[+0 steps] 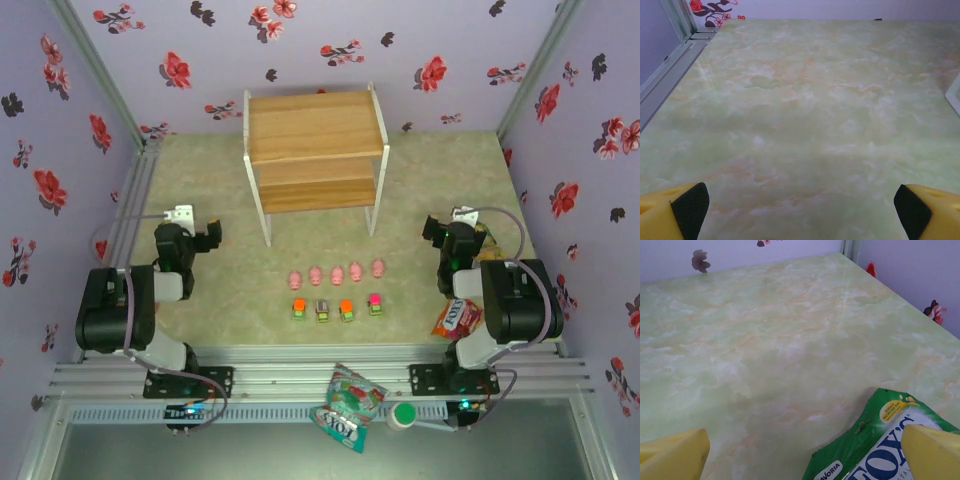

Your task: Place and organize the plastic toys onto the shelf

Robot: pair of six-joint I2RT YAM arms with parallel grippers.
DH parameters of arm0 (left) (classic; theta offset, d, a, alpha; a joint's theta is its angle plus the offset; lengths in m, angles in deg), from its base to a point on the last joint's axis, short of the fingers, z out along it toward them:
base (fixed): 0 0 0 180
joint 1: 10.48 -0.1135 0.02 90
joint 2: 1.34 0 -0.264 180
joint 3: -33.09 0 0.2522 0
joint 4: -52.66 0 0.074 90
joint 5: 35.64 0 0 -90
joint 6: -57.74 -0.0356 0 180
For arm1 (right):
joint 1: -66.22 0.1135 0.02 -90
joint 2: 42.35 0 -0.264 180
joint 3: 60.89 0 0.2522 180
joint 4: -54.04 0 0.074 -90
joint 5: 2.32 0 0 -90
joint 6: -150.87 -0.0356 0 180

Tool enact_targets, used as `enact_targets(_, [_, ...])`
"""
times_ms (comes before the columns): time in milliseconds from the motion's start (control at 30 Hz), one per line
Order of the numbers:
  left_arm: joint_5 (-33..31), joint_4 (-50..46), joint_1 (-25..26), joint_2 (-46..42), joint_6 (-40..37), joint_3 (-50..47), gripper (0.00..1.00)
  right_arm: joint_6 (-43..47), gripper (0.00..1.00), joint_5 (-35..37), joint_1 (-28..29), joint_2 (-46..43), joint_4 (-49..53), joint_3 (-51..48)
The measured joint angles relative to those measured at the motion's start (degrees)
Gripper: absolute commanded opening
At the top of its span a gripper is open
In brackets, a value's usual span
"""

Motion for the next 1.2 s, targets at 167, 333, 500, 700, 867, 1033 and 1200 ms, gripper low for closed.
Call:
enact_targets(167, [0.00, 0.00, 0.00, 0.00, 0.00, 0.00, 1.00, 0.00, 0.99, 0.00, 0.00, 0.00, 0.00, 0.00])
enact_targets(333, [0.00, -0.02, 0.11, 0.00, 0.00, 0.00, 1.00, 0.00, 0.99, 0.00, 0.00, 0.00, 0.00, 0.00])
enact_targets(500, [0.00, 0.00, 0.11, 0.00, 0.00, 0.00, 1.00, 0.00, 0.99, 0.00, 0.00, 0.00, 0.00, 0.00])
enact_targets(700, [0.02, -0.02, 0.11, 0.00, 0.00, 0.00, 1.00, 0.00, 0.99, 0.00, 0.00, 0.00, 0.00, 0.00])
enact_targets(867, [0.55, 0.00, -0.48, 0.00, 0.04, 0.00, 1.00, 0.00, 0.99, -0.02, 0.00, 0.00, 0.04, 0.00])
enact_targets(1033, [0.96, 0.00, -0.90, 0.00, 0.04, 0.00, 1.00, 0.00, 0.99, -0.02, 0.00, 0.00, 0.17, 0.00])
enact_targets(1200, [1.03, 1.25, -0.90, 0.00, 0.07, -0.52, 1.00, 0.00, 0.99, -0.02, 0.00, 0.00, -0.09, -0.04])
